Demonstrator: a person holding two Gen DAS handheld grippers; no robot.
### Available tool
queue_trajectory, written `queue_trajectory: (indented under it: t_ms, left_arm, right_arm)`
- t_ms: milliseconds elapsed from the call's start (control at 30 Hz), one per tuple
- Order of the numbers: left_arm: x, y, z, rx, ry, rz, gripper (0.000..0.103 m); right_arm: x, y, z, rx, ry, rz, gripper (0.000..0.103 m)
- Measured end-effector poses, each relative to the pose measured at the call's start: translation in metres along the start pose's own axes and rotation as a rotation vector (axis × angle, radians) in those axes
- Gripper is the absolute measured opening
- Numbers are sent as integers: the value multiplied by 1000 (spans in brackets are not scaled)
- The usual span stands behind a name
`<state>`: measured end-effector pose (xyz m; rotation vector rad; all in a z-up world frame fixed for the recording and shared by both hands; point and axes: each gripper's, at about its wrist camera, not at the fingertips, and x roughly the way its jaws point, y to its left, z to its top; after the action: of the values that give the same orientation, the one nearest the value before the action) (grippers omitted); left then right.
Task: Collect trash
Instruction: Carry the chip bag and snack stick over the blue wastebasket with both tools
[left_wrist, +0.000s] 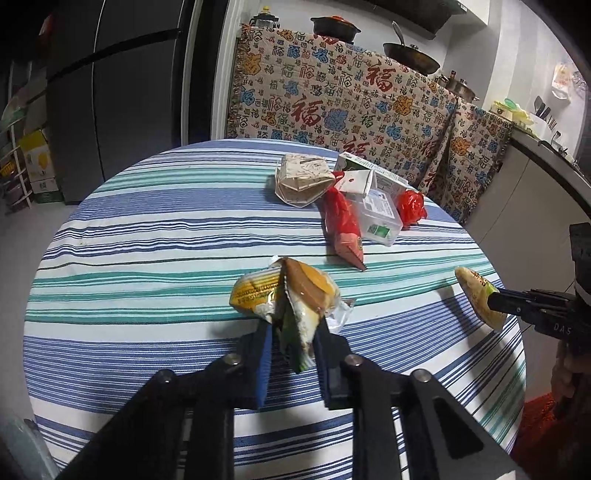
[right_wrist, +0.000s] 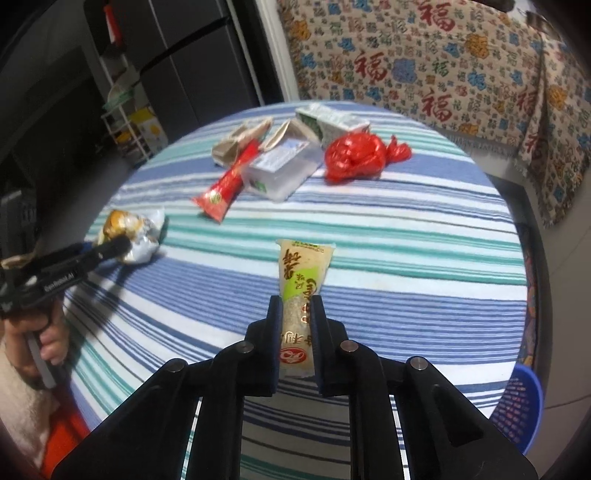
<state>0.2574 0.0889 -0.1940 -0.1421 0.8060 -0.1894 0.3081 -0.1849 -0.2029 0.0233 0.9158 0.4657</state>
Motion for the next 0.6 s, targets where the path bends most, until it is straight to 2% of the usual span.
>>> queue_trajectory:
  t_ms: [200, 600]
  left_arm:
    - [-10, -20, 0, 33, -32, -26, 16]
    - [-7, -89, -2, 102, 17, -103, 16]
  right_arm:
    - [-10, -5, 2, 34, -41, 25, 12]
    - [-30, -18, -5, 68, -72, 34, 12]
